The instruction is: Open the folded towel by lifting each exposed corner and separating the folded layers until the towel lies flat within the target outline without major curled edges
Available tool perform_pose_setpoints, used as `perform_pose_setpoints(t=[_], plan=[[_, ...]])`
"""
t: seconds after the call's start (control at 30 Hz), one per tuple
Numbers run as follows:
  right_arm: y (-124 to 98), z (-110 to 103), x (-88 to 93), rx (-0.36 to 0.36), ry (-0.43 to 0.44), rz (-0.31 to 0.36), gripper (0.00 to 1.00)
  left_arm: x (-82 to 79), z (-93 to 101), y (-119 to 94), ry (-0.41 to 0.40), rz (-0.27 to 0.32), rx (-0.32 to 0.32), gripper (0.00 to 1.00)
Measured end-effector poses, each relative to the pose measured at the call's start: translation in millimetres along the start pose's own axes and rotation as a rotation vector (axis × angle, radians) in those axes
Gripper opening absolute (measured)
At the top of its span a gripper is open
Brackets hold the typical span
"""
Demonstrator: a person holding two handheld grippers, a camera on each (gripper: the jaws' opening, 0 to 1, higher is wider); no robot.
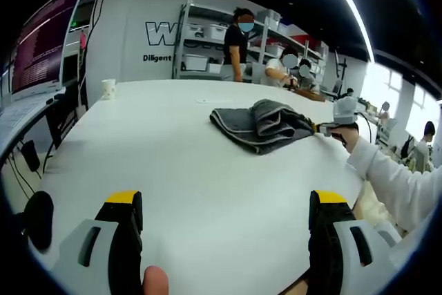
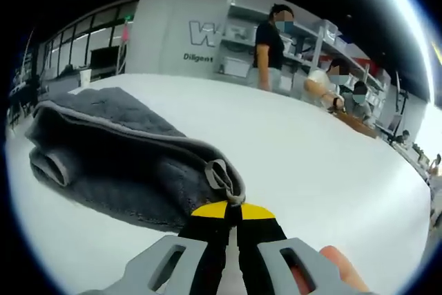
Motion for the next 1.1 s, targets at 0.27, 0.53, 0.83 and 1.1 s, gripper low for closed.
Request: perform_pose_setpoints(t=[0.27,0.53,0.83,1.1], plan=[[4.1,2.4,2.2,0.004,0.003,-0.001,0.00,0.3,0.5,0.2,0.000,-0.001,0.000,1.00],[-0.3,8.0,2.0,0.012,0.036,0.032,0.03,0.3,0.0,-1.1,0.000,0.000,0.001,1.00],[-17.3,18.1,2.7,-0.028,0.089,0.078,0.25,-0.8,-1.8,-0.5,-0.004,0.000,-0.001,1.00],[-53.8,17.8,-10.6,-0.079,0.034,0.169,0.41,1.1,1.1,2.6,0.005,-0.011,-0.001,1.00]])
Point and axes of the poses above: the point that each gripper's makers call its tool centre point, and the gripper's own axes: y roughly forward along the fingers, z roughly to its right, x roughly out of its underside, the point moved 3 cm from there along -y, roughly backward along the fingers, and after that the axes turned 12 degrees about -y, right-handed, at the moved point
